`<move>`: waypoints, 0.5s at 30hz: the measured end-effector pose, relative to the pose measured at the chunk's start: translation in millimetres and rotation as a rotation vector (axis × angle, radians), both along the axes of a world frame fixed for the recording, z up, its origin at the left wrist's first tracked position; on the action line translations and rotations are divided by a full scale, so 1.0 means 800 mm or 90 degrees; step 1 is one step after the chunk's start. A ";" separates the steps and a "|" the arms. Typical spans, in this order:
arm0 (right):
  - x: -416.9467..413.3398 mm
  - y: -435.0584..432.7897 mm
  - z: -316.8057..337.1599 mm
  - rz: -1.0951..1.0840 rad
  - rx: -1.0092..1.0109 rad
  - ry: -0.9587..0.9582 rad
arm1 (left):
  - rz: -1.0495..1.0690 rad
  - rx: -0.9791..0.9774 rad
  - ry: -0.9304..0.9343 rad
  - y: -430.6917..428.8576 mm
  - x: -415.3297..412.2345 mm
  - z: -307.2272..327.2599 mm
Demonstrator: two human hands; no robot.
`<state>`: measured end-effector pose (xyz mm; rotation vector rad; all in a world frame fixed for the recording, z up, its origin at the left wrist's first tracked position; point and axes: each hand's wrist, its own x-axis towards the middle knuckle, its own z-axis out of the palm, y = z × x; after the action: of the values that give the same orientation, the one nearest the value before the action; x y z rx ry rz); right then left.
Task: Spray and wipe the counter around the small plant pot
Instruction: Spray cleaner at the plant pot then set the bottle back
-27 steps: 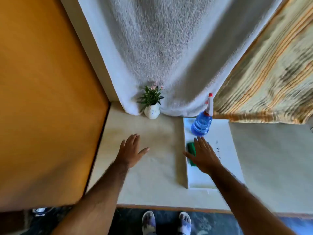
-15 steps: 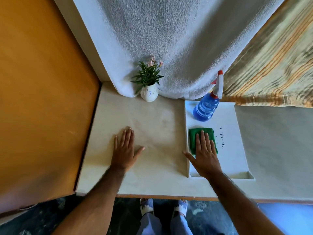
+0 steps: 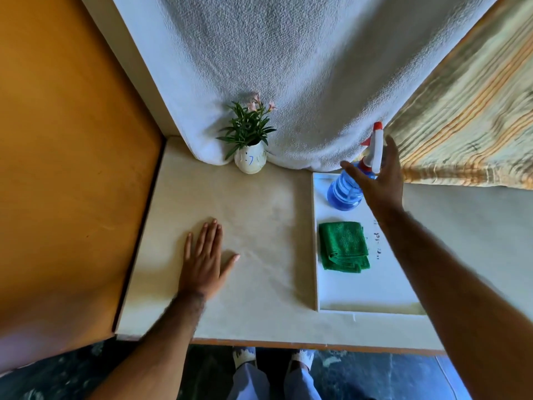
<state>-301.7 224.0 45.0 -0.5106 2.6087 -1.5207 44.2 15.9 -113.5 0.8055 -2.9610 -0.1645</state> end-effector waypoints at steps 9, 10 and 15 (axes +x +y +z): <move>-0.015 -0.029 -0.012 0.013 -0.112 -0.052 | 0.001 -0.030 0.023 0.000 0.001 -0.007; -0.013 -0.031 -0.010 0.000 -0.118 -0.050 | 0.002 -0.029 0.025 0.000 0.000 -0.007; -0.007 -0.038 0.015 0.045 -0.083 -0.038 | 0.005 -0.026 0.026 0.000 0.002 -0.008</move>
<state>-307.6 194.0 56.7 -0.5529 2.4323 -1.6636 45.5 16.2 -119.5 0.7991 -2.9125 -0.1182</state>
